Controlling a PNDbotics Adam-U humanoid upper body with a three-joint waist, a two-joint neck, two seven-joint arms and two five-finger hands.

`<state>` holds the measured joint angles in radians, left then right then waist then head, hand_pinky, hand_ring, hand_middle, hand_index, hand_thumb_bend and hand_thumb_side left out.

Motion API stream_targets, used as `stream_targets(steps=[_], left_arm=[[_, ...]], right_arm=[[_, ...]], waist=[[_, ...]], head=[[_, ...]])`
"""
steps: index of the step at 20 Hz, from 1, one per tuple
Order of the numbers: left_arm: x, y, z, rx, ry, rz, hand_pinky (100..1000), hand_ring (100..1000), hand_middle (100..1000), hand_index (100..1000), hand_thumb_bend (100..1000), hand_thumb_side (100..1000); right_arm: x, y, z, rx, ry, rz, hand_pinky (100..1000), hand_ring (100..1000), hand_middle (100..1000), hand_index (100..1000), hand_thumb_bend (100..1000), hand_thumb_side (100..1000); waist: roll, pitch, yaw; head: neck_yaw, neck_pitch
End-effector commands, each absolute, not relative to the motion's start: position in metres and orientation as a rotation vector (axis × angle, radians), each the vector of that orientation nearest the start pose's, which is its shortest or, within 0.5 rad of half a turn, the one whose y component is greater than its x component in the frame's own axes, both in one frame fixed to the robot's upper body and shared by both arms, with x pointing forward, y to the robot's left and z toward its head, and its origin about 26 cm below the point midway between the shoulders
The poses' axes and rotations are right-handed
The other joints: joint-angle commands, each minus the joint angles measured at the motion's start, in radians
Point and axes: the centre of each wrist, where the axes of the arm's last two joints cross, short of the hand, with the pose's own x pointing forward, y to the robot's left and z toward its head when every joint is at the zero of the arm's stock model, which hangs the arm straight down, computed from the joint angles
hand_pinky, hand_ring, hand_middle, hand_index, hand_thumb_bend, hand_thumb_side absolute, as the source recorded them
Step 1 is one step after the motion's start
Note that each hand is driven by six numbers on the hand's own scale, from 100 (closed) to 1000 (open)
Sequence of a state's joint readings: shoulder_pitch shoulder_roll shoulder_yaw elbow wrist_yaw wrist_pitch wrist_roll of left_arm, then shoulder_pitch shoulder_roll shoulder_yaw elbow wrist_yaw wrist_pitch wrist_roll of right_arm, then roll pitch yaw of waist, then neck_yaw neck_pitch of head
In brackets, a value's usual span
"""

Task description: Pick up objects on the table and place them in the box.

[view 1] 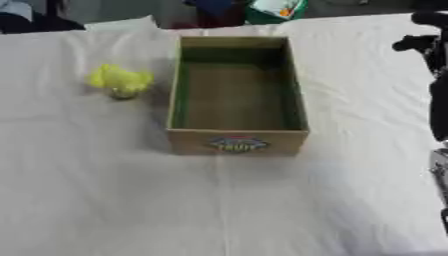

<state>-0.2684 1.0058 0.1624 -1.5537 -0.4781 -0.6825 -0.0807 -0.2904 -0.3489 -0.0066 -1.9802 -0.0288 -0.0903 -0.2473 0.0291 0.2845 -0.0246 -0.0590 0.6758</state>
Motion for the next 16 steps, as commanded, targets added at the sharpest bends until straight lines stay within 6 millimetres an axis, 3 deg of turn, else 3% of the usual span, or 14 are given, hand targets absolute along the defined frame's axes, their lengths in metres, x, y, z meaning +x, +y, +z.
stream_targets(steps=[1,9,16], left_arm=[[0.316,0.473,0.267,-1.441,2.361,2.238,625,770,741,961,342,726],[0.347,0.482,0.261,-1.325,2.191,2.48,621,778,797,971,296,580],[0.365,0.476,0.258,-1.257,2.145,2.569,626,786,810,989,313,582]], right_arm=[[0.299,-0.268,0.207,-0.261,-2.407,0.135,825,598,724,930,100,749],[0.299,-0.266,0.206,-0.246,-2.399,0.157,826,598,725,933,100,751],[0.299,-0.265,0.206,-0.239,-2.398,0.169,827,598,725,934,100,749]], waist=[[0.004,-0.015,-0.003],[0.011,-0.013,-0.017],[0.016,-0.01,-0.027]], head=[[0.011,-0.007],[0.025,-0.015],[0.035,-0.022]])
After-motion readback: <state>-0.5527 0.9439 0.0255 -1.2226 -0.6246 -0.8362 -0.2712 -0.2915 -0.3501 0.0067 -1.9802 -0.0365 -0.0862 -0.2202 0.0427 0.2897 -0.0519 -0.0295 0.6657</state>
